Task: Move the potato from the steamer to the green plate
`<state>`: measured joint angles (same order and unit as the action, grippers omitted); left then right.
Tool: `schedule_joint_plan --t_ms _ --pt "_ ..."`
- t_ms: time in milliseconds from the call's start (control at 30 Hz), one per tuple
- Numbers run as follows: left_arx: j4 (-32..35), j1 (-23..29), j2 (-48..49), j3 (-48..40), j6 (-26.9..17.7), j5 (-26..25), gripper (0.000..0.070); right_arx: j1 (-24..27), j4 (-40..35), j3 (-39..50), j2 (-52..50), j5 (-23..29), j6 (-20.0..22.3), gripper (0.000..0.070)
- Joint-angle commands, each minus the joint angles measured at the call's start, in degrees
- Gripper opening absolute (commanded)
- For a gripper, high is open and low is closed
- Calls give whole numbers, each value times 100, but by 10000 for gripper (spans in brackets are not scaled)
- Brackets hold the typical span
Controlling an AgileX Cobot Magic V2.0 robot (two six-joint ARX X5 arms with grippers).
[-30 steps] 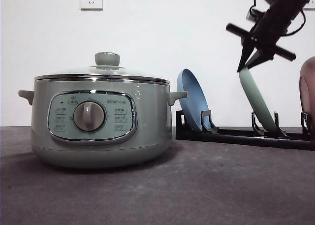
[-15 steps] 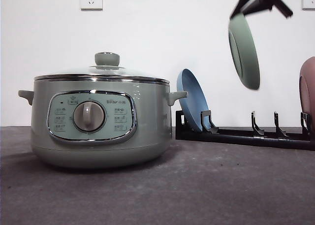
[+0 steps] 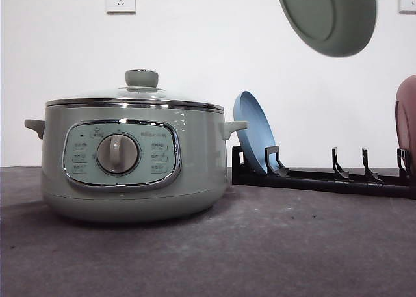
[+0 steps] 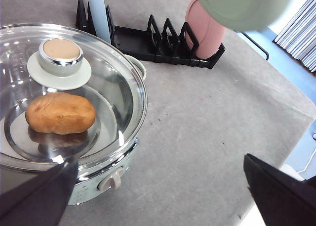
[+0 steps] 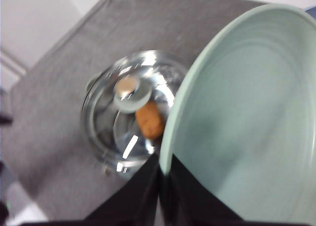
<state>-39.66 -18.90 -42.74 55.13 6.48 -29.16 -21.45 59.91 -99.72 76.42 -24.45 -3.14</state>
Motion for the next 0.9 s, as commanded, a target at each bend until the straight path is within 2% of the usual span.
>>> schedule_joint_plan --t_ms 0,233,433,567,667,867 --pt "47 -25 -44 138 -111 -45 700 -272 -28 156 -211 168 257 4" --pt "61 -24 -42 138 -123 -45 700 -1517 -36 2020 -1520 1451 350 4" --pt "70 -24 -42 138 -127 -45 700 -2232 -200 3450 -2198 1991 158 4" --pt "69 -24 -42 138 -127 -45 700 -2761 -626 4327 -2252 2395 82 4" --pt "71 -24 -43 138 -127 -45 700 -3093 -1082 4857 -2155 2506 4 4" --pt "63 -26 -42 138 -125 -45 700 -3641 -1434 5506 -1688 3104 -54 4"
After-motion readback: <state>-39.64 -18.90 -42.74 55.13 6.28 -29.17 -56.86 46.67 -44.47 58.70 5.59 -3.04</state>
